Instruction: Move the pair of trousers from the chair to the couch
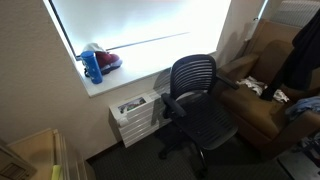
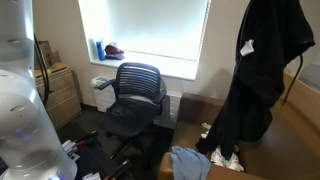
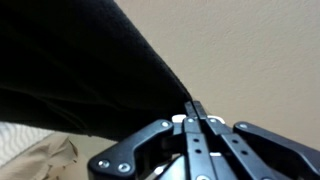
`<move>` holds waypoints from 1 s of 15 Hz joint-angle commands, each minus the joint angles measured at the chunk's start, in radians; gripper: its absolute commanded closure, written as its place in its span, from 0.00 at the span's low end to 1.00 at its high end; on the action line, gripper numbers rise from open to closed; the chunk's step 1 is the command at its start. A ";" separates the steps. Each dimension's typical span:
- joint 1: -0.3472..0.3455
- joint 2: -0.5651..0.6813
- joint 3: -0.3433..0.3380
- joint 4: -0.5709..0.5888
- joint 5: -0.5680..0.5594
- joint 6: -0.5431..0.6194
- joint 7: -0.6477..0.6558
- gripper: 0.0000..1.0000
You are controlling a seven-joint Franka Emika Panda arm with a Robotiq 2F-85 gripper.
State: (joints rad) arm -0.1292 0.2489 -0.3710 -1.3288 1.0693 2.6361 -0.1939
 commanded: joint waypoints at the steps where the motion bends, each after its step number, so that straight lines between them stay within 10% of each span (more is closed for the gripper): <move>1: -0.025 0.077 0.030 0.021 0.128 -0.045 0.072 0.99; 12: -0.098 0.366 0.122 -0.131 0.799 -0.014 -0.011 0.99; 14: -0.076 0.384 0.097 -0.136 0.779 -0.025 -0.016 0.70; 15: -0.075 0.396 0.097 -0.135 0.790 -0.025 -0.020 0.90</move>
State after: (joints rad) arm -0.2044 0.6456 -0.2736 -1.4640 1.8592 2.6114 -0.2134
